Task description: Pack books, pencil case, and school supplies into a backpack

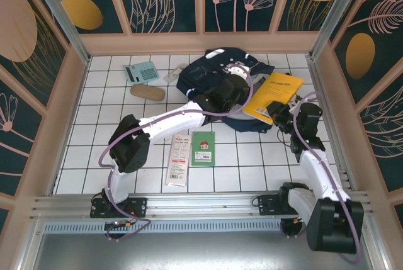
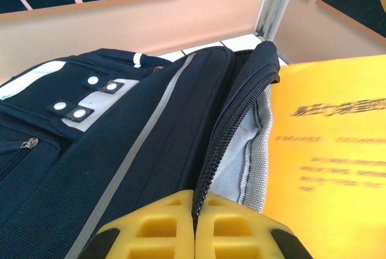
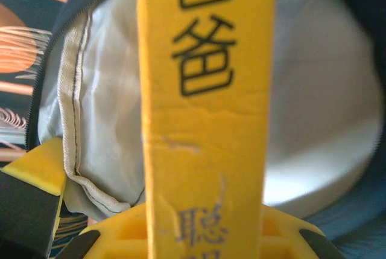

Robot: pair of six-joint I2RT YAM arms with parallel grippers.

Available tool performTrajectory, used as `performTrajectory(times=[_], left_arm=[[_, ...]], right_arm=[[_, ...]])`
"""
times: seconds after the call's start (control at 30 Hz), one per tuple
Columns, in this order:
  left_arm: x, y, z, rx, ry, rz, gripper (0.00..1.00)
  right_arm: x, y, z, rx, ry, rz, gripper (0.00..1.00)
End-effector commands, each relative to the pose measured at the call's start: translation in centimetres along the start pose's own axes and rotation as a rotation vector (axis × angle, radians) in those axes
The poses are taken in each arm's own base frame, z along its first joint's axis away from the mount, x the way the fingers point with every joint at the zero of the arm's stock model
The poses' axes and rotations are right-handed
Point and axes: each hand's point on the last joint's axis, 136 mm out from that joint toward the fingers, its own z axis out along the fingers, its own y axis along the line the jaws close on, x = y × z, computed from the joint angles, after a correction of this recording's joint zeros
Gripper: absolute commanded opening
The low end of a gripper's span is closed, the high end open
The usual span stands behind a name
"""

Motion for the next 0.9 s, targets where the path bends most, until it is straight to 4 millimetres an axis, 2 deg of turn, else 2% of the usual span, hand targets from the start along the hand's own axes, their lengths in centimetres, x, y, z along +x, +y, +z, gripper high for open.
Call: performTrajectory(times=[0.0,0.2,0.47,0.77,0.87], left_arm=[[-7.4,-1.3,-3.4,0.047,-0.18,-0.113,0.0],[-7.5,-1.5,-3.7,0.07,-0.182,-0.131,0.0],[-8.2,-2.1,-4.3,0.11,-0.194,-0.149,0.0],[-8.8,-2.6,-5.0,0.149,-0.196,-0.165,0.0],[-8.9,-2.8,-5.1,0.16,-0.195,-0.17,0.0]], right_arm=[[-1.2,4.9,1.0,-0.195,-0.04,-0.049,0.0],[-1.3,5.5,4.3,-0.211,-0.033,-0.015,0.0],[-1.9,5.1,8.1,-0.254,-0.06,0.053,0.0],[-2.6,6.3,10.4,-0.42,-0.077,0.134,0.0],[-1.9,5.0,12.6,-0.369,-0.046,0.138,0.0]])
